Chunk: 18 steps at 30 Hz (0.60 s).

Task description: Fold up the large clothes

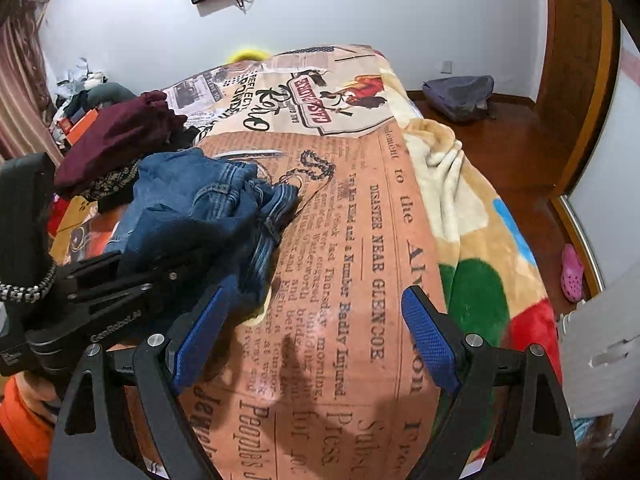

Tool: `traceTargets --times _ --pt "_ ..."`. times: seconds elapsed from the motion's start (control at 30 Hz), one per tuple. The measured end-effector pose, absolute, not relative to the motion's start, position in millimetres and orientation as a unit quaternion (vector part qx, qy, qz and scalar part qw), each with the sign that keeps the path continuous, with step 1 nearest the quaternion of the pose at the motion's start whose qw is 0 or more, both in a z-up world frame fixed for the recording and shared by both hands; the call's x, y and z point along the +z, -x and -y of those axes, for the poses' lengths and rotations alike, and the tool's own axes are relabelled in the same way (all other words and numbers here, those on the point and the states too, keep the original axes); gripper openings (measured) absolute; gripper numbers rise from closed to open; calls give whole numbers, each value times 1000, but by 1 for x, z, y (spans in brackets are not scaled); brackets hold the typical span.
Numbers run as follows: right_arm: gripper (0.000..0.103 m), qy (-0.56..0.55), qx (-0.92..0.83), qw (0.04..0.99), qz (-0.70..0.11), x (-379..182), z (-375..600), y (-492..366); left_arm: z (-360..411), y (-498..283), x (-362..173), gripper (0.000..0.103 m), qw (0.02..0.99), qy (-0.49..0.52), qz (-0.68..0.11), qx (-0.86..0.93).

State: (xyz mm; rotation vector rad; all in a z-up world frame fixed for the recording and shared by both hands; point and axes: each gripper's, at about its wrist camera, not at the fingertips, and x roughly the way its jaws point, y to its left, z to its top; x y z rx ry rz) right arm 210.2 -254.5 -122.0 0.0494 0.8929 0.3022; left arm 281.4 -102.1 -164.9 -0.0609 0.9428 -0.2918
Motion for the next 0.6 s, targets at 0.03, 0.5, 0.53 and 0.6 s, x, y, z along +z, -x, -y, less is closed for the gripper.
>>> traceTargets --times 0.03,0.5,0.53,0.6 --pt "87 -23 149 890 -430 -120 253 -210 103 -281 -161 33 878 24 -456 -144" --pt "87 10 225 900 -373 -89 194 -215 8 -231 -97 91 930 -14 -365 -46" --pt "87 12 229 899 -373 -89 188 -219 2 -238 -102 91 927 -24 -372 -32" --pt "87 17 238 895 -378 -95 176 -226 -10 -241 -114 91 921 -38 -388 -17"
